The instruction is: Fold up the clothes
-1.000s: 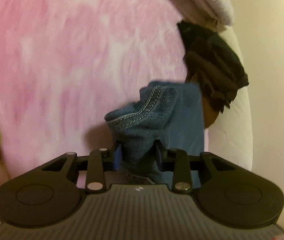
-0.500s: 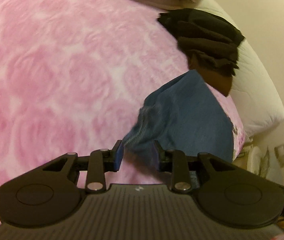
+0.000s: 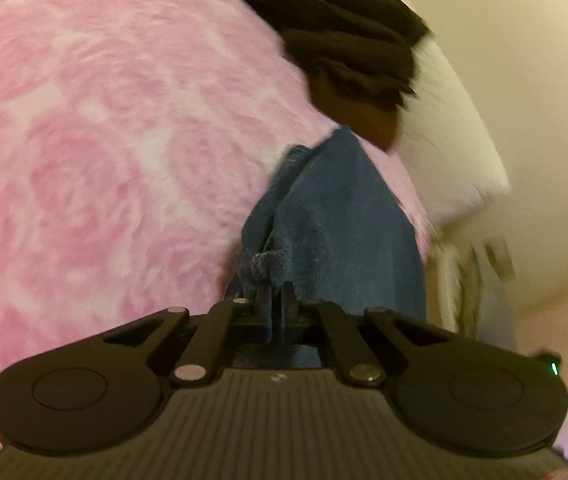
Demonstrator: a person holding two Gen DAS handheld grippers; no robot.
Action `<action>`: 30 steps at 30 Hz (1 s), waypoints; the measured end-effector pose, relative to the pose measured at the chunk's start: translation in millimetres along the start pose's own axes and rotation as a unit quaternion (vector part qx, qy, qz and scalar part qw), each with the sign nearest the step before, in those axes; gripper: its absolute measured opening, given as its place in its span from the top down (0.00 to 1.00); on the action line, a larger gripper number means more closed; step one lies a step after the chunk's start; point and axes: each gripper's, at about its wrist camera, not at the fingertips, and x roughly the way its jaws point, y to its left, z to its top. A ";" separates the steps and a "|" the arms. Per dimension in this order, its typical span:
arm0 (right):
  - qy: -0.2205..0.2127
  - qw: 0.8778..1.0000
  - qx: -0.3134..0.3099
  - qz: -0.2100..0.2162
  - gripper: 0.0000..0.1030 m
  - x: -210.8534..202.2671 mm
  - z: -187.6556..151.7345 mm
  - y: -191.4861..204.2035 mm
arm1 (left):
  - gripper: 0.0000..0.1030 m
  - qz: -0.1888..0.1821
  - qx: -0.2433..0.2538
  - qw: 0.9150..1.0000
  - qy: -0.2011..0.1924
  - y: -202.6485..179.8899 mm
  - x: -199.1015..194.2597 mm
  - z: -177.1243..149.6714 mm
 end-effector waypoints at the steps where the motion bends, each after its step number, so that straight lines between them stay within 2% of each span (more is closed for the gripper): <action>1: -0.003 1.000 0.005 0.006 0.80 -0.7 -0.6 -3.6 | 0.99 0.002 0.015 1.000 0.016 4.5 4.6 5.3; 4: -0.009 1.000 0.019 0.004 0.80 3.6 -9.6 -9.2 | 0.97 0.019 0.034 0.998 0.044 19.3 20.4 10.0; 6: -0.014 0.999 0.032 -0.006 0.79 6.1 -13.4 -8.2 | 0.97 0.044 0.072 0.996 0.042 15.9 19.2 9.1; 7: -0.020 0.999 0.018 -0.022 0.79 2.8 -12.9 0.1 | 0.99 0.070 0.099 0.992 0.036 11.4 14.0 9.1; 9: -0.032 0.998 -0.010 -0.054 0.79 -3.8 -12.0 16.8 | 1.00 0.147 0.131 0.980 0.024 7.4 -1.4 12.3; 10: -0.038 0.997 -0.024 -0.069 0.79 -7.1 -11.5 25.2 | 1.00 0.166 0.140 0.976 0.018 4.2 -11.3 15.4; 13: -0.056 0.989 -0.066 -0.116 0.79 -17.0 -10.2 50.3 | 1.00 0.137 0.161 0.977 0.013 -25.2 -25.8 17.1; 15: -0.073 0.982 -0.093 -0.146 0.79 -23.7 -10.1 67.9 | 1.00 0.110 0.201 0.973 0.011 -55.9 -18.2 7.7; 18: -0.108 0.975 -0.123 -0.149 0.79 -26.3 -15.6 88.1 | 1.00 0.081 0.235 0.969 0.013 -83.5 5.4 -9.6; 21: -0.076 0.973 -0.186 -0.117 0.79 -4.1 -25.5 91.5 | 0.99 0.115 0.261 0.958 0.030 -75.2 40.5 -25.1; 22: -0.062 0.971 -0.197 -0.119 0.80 5.7 -27.7 84.6 | 0.98 0.116 0.247 0.961 0.037 -66.0 47.6 -22.1; 24: -0.041 0.975 -0.187 -0.116 0.95 21.2 -26.7 61.2 | 0.97 0.120 0.222 0.967 0.047 -50.1 59.6 -15.5; 25: -0.039 0.979 -0.167 -0.112 1.00 20.3 -22.1 55.1 | 0.97 0.126 0.220 0.966 0.046 -52.2 56.8 -9.7; 27: -0.030 0.984 -0.135 -0.110 1.00 12.8 -11.0 54.7 | 1.00 0.142 0.235 0.961 0.032 -63.9 47.0 -1.1; 29: -0.034 0.982 -0.133 -0.128 1.00 3.2 -5.8 69.7 | 1.00 0.134 0.227 0.965 0.019 -73.0 35.0 5.0; 30: -0.041 0.980 -0.142 -0.134 1.00 -1.2 -7.5 78.5 | 0.99 0.140 0.226 0.964 0.025 -75.3 37.1 5.3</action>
